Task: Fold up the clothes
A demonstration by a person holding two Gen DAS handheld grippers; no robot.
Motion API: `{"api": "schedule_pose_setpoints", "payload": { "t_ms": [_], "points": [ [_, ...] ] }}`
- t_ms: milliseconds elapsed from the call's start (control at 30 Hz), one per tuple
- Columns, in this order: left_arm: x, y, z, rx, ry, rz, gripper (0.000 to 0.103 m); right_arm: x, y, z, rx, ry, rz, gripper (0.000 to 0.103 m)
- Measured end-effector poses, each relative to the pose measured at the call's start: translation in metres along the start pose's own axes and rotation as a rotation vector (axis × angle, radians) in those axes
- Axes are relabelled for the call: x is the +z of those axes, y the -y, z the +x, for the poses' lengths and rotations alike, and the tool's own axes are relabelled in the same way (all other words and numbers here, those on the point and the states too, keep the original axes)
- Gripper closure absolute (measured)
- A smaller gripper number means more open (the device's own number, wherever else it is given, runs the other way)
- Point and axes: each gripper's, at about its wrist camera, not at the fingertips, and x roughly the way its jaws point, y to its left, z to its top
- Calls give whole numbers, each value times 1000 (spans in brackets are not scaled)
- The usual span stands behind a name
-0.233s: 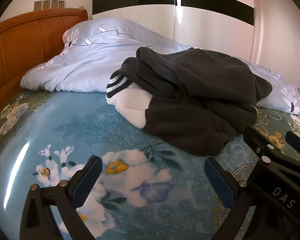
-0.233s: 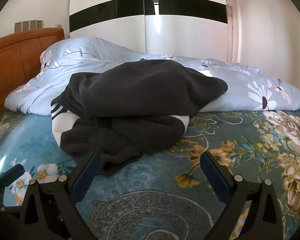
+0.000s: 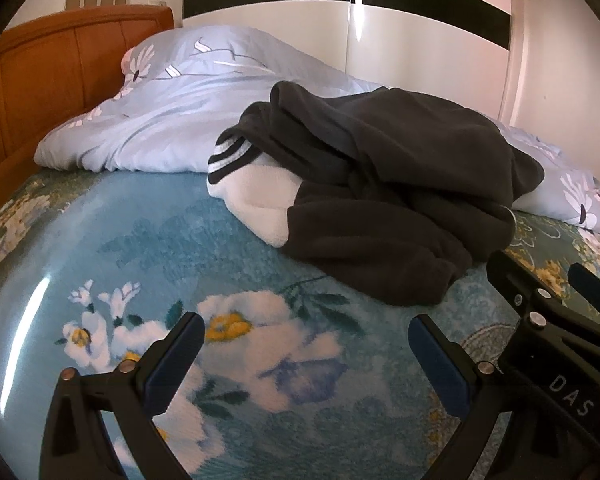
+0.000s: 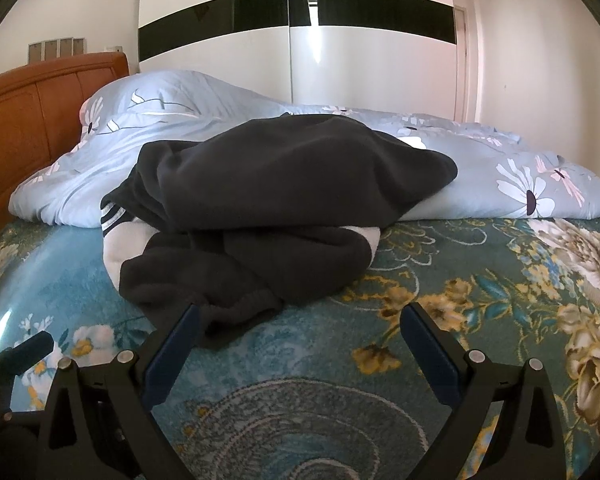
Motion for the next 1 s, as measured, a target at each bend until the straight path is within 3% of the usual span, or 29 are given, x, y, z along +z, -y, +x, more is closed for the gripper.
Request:
{"api": "schedule_pose_setpoints", "payload": {
  "t_ms": [367, 467, 1000],
  "points": [
    [1, -24, 13, -50, -54, -26, 0, -15, 0, 0, -1, 15, -2, 3],
    [0, -24, 14, -49, -53, -28, 0, 2, 1, 3, -2, -12, 3, 3],
    [-1, -25, 10, -57, -62, -30, 0, -2, 0, 1, 2, -18, 4, 3]
  ]
}}
